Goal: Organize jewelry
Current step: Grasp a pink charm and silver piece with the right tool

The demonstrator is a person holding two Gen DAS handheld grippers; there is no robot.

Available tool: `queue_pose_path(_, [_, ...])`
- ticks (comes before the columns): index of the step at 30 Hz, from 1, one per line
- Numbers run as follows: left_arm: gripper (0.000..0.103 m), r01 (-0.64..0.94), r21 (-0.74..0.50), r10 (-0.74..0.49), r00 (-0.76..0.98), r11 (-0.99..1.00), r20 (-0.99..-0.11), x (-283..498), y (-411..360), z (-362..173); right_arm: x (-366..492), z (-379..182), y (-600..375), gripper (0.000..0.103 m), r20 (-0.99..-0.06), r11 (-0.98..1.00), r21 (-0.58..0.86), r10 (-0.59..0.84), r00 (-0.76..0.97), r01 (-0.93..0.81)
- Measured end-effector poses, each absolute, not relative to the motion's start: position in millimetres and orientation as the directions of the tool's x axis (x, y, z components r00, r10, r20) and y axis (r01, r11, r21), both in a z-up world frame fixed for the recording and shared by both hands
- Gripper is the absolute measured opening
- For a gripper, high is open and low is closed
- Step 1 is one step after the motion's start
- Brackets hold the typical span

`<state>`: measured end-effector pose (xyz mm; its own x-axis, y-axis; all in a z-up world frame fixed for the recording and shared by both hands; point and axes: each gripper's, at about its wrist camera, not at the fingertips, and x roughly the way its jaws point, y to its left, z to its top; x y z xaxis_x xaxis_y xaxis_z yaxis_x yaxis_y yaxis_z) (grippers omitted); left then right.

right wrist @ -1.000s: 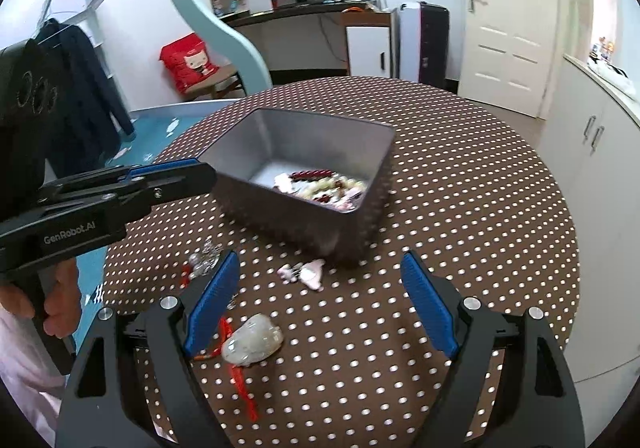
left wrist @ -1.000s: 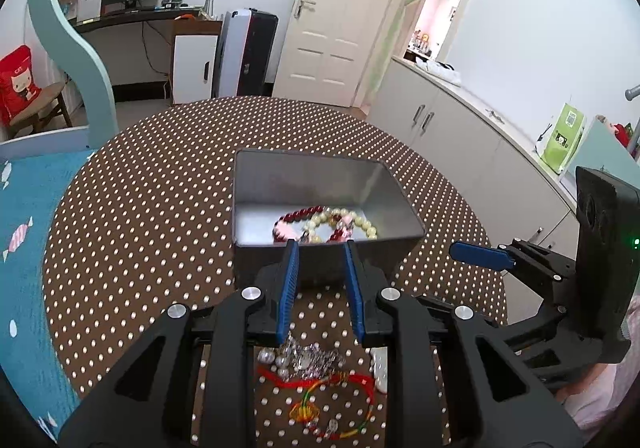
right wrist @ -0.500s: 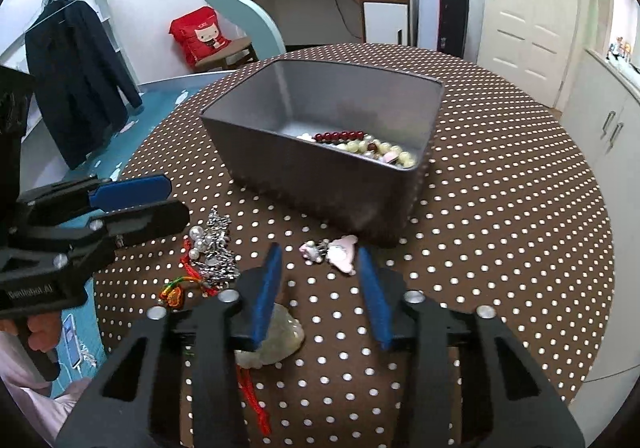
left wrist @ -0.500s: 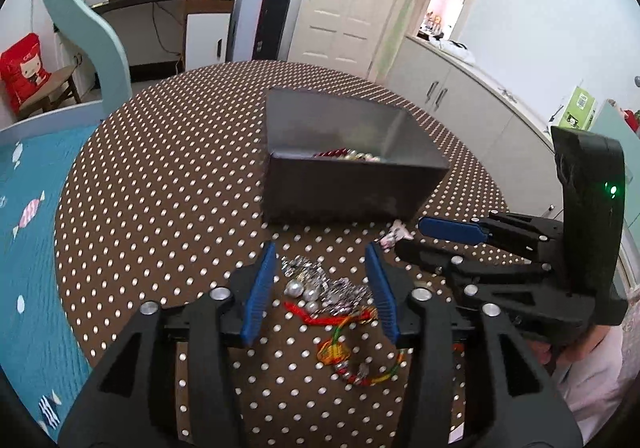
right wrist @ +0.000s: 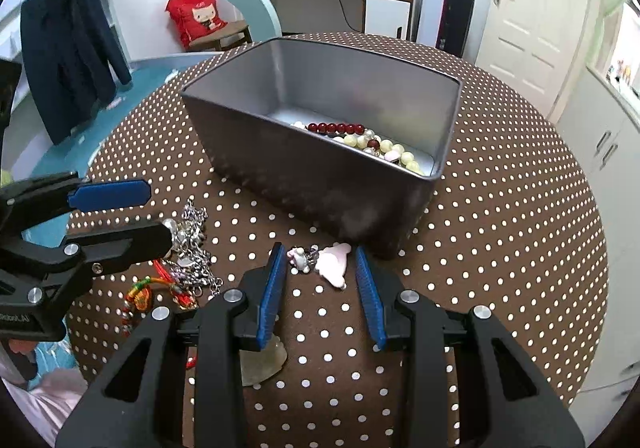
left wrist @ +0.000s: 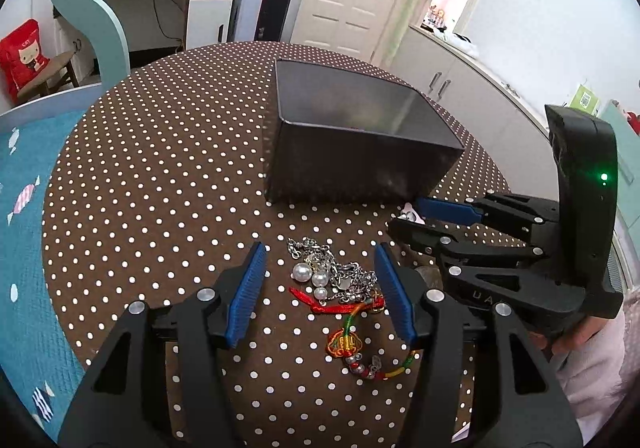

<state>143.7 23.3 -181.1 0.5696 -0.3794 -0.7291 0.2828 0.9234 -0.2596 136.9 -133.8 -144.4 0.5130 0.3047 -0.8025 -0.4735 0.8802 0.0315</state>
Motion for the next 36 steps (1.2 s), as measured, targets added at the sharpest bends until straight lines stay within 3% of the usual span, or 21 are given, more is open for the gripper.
queue_pose_path(2, [0.057,0.28,-0.263,-0.38,0.565,0.923,-0.732,144.5,23.5,-183.1,137.1,-145.1,-133.8,0.029,-0.804,0.883,0.019,0.293,0.518,-0.469])
queue_pose_path(11, [0.056,0.282,-0.33,-0.433,0.543,0.901,-0.719,140.8,33.0,-185.5,137.9,-145.5,-137.8,0.028,-0.805,0.887,0.044,0.304,0.509,-0.46])
queue_pose_path(21, [0.043,0.284,-0.333,-0.437,0.538,0.899,-0.721,137.9,35.8,-188.8,133.7,-140.9,-155.3,0.028,-0.798,0.907,0.059,0.294,0.527,-0.417])
queue_pose_path(25, [0.029,0.276,-0.349,-0.445,0.534,0.896,-0.719,140.7,38.9,-191.7,130.4,-136.7,-158.2,0.028,-0.792,0.909,0.059,0.294,0.535,-0.411])
queue_pose_path(28, [0.024,0.251,-0.366,-0.444,0.537,0.896,-0.717,144.8,49.5,-192.2,129.8,-135.6,-160.5,0.028,-0.791,0.912,0.064,0.294,0.537,-0.406])
queue_pose_path(36, [0.024,0.277,-0.313,-0.416,0.528,0.909,-0.74,146.1,51.2,-196.2,132.0,-138.8,-162.8,0.028,-0.797,0.915,0.07,0.291,0.529,-0.398])
